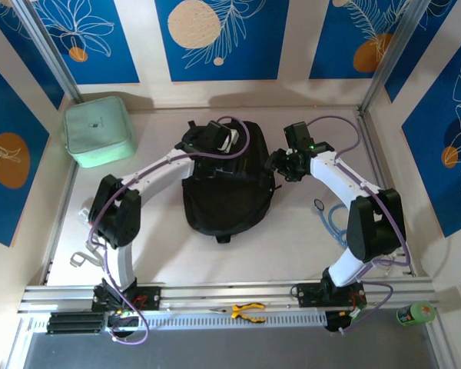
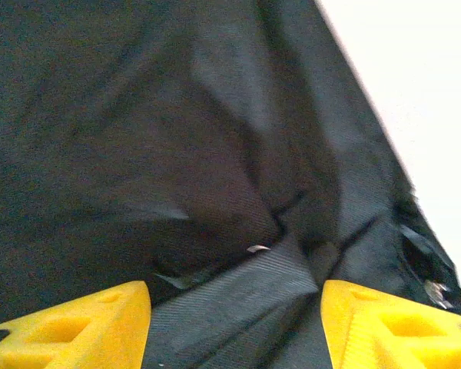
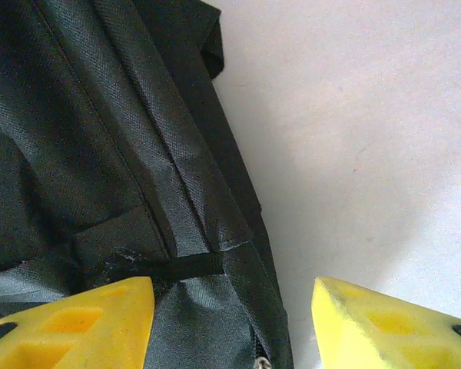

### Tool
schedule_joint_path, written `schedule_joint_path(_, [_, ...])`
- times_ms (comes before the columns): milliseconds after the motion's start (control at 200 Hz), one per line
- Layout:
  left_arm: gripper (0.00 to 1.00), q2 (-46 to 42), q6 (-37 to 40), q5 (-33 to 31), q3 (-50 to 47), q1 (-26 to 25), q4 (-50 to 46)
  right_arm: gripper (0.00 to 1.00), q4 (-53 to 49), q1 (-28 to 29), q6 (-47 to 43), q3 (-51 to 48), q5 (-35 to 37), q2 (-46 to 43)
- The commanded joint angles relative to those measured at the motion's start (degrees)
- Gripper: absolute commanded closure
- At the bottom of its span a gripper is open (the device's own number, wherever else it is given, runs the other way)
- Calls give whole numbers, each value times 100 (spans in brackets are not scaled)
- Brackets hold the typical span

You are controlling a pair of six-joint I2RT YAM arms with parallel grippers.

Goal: Pack the student bag
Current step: Zip the student bag at the top-center of the table, then unzip the student bag at the top-center of the table.

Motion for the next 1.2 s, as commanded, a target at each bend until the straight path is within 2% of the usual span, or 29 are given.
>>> schedule_joint_path(0, [40,213,-533,-590,334,127,-356,42,85,4,1,44,-332,127])
schedule_joint_path(105, [41,424,-617,-322,512,172,-339,42,87,3,-14,48,-381,195])
schedule_joint_path(220, [48,678,-649,-45,773,180,-375,42,70,5,-34,87,-349,264])
schedule_joint_path(435, [73,824,-805,233,856,178,-326,42,27,22,-82,167,-126,457])
schedule_joint_path(585, [81,772,-845,420,773,175,-313,42,-65,139,-114,275,43,729])
schedule_joint_path(725, [100,641,-789,386,676,174,-291,43,-101,198,-89,288,193,876])
schedule_joint_path(825, [100,485,-660,239,622,177,-273,47,-162,202,-73,311,330,942])
schedule_joint_path(1015, [100,2,-279,-685,309,236,-335,58,-428,195,-10,401,747,1143])
schedule_joint_path(1195, [100,-405,-28,-1447,-151,409,-579,63,-545,166,44,411,1061,1270])
